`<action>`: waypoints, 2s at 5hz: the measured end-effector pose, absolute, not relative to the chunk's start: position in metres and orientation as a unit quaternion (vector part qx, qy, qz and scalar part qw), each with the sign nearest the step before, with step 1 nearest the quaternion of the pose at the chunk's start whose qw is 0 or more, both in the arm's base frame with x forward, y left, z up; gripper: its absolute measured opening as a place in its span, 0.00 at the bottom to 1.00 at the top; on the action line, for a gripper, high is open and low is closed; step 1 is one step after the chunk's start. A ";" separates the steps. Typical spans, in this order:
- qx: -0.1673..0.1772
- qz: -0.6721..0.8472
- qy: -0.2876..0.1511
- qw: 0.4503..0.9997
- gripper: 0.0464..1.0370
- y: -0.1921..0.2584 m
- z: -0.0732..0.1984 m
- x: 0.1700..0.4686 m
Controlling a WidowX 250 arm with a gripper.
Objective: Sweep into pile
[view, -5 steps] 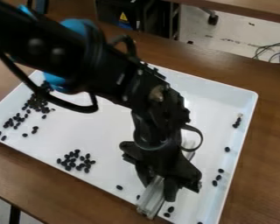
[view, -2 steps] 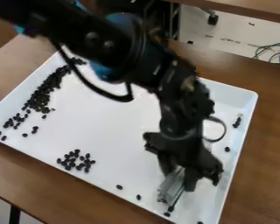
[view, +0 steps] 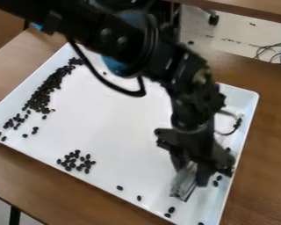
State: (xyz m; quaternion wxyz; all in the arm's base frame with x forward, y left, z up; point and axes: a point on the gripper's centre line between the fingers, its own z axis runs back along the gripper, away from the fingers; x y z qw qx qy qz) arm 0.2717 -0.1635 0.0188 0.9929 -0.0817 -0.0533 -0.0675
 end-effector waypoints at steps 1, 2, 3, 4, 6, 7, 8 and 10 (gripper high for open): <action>-0.088 -0.058 -0.061 0.993 0.32 -0.158 0.004 0.261; -0.104 -0.035 -0.081 0.991 0.32 -0.149 -0.002 0.251; -0.113 -0.029 -0.095 0.989 0.32 -0.141 -0.003 0.257; -0.085 -0.032 -0.106 0.990 0.32 -0.113 -0.005 0.261; -0.019 0.037 -0.094 0.995 0.32 -0.008 -0.006 0.271; 0.000 0.058 -0.085 0.995 0.32 0.038 -0.005 0.266; 0.023 0.089 -0.080 0.993 0.32 0.090 0.000 0.261; 0.032 0.096 -0.084 0.991 0.32 0.120 0.016 0.272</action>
